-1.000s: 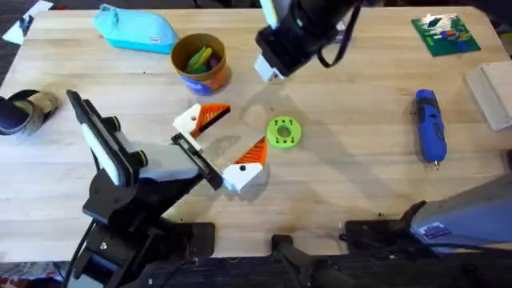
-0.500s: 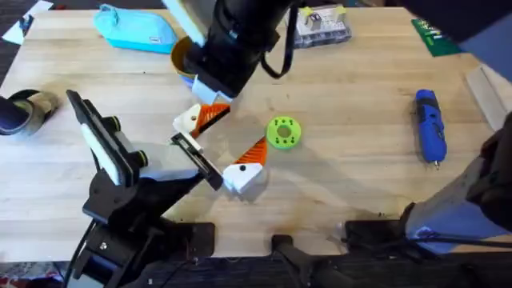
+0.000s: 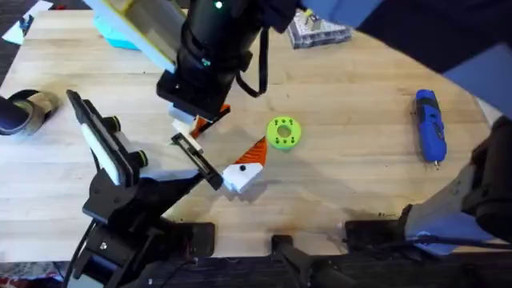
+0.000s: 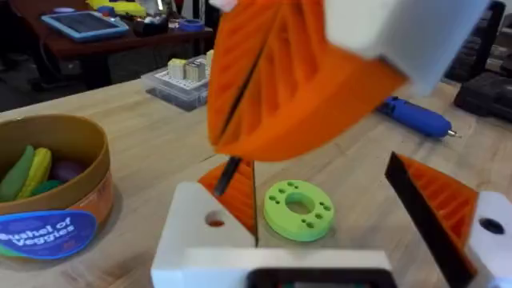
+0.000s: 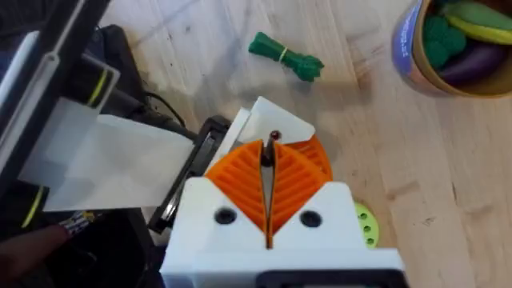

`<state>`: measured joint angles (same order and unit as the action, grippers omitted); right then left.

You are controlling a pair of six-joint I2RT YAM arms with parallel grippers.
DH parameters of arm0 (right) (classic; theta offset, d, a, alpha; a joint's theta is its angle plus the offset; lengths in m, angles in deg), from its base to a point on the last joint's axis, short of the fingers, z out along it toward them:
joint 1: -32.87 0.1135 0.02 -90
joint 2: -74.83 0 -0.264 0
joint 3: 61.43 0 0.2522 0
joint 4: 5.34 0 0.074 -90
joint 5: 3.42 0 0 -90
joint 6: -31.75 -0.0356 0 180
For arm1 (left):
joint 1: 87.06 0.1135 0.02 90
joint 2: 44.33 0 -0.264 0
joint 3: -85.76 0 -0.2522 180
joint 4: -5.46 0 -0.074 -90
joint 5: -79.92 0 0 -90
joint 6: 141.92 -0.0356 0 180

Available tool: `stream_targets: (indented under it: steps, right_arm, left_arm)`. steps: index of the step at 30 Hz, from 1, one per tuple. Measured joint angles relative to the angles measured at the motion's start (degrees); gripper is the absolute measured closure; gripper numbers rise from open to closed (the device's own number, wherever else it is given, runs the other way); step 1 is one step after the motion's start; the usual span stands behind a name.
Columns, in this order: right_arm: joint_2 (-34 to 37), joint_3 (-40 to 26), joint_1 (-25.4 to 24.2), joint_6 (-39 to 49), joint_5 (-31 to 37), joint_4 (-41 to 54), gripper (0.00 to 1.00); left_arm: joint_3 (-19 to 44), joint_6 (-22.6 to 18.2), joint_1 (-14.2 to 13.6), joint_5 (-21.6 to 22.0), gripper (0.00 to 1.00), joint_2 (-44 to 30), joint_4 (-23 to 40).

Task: Pick up the gripper from the table and insert it into the empty holder that is missing its gripper. Then pick up a screw, insert it into the mounting hole, and use the screwdriver to tighten it. Finally, clean up the table by picking up the vegetable and placing it into the bucket.

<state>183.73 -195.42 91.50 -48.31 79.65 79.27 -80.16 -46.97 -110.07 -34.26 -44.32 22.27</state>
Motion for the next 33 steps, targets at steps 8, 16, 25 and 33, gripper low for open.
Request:
stream_targets:
  steps: [8, 16, 25, 33]
  right_arm:
    - [1.64, 0.0, 0.02, 0.29, 0.0, 0.14, 0.995]
    - [2.62, 0.0, 0.02, 0.41, 0.02, 1.2, 0.995]
    - [2.62, 0.0, 0.02, 0.41, 0.04, 1.18, 0.995]
    - [3.28, 0.0, 0.02, 0.43, 1.42, 1.55, 0.995]
  left_arm:
    - [0.0, 0.0, 0.0, 0.0, 0.01, 0.0, 0.0]
    - [0.0, 0.0, 0.0, 0.0, 0.01, 0.0, 0.0]
    - [0.0, 0.0, 0.0, 0.0, 0.01, 0.0, 0.0]
    - [0.0, 0.0, 0.0, 0.0, 0.01, 0.0, 0.0]
